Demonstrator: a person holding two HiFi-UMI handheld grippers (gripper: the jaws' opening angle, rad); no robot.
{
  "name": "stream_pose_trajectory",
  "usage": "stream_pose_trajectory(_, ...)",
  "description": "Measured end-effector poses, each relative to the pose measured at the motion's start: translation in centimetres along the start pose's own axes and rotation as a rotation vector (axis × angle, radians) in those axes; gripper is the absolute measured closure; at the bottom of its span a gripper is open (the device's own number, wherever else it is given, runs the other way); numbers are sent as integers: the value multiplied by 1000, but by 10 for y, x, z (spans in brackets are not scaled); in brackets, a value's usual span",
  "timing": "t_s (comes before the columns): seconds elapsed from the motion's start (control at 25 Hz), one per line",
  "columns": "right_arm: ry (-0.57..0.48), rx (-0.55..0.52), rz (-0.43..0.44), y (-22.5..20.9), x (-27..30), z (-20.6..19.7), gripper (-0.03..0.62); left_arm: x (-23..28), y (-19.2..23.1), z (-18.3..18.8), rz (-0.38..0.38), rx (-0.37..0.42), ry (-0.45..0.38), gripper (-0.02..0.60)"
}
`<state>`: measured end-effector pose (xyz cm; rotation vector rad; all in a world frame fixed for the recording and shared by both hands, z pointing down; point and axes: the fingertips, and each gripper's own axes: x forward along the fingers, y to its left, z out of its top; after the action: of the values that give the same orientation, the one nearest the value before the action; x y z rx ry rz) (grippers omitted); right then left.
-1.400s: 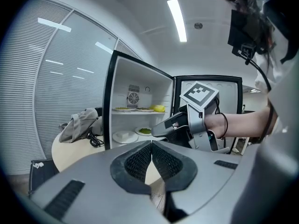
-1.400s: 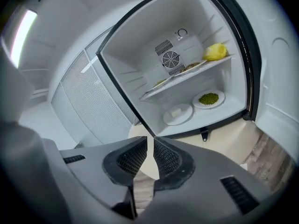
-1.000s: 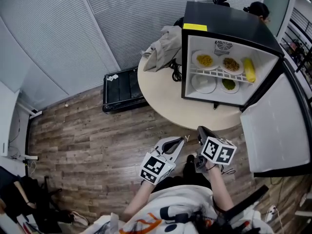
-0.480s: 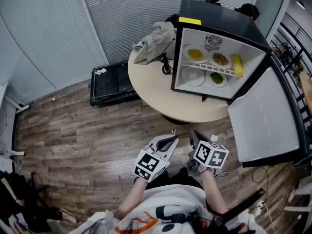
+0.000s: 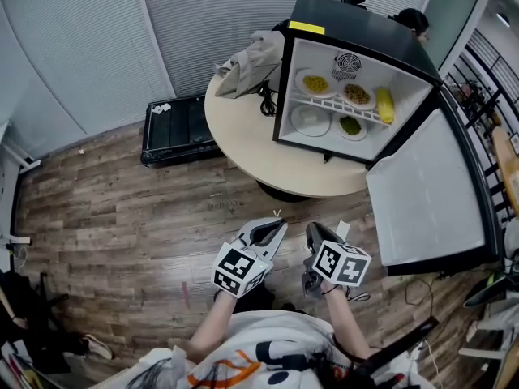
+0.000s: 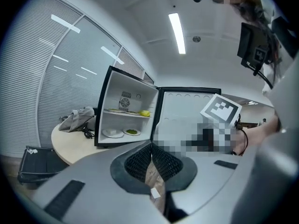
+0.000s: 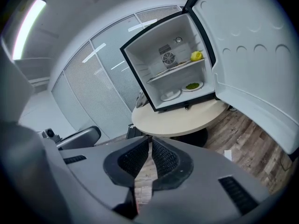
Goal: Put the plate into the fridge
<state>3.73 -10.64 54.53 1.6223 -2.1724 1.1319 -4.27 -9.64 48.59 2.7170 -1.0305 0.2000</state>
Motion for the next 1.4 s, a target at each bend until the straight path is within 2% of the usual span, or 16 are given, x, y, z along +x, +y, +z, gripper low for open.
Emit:
stream_pose_trajectory(0.52,37,-55,72,-27,-73,-40,562,-23,-94,-21,84,2,28,571)
stream_pose_trajectory(0.8,62,-93,103,-33,-103,-65,566,-36,-139,-33,103,11,35,571)
stream_pose_trajectory(1.4,59,-126,145,-40,-139,-83,572,-50,-178,-39,134,41,25,571)
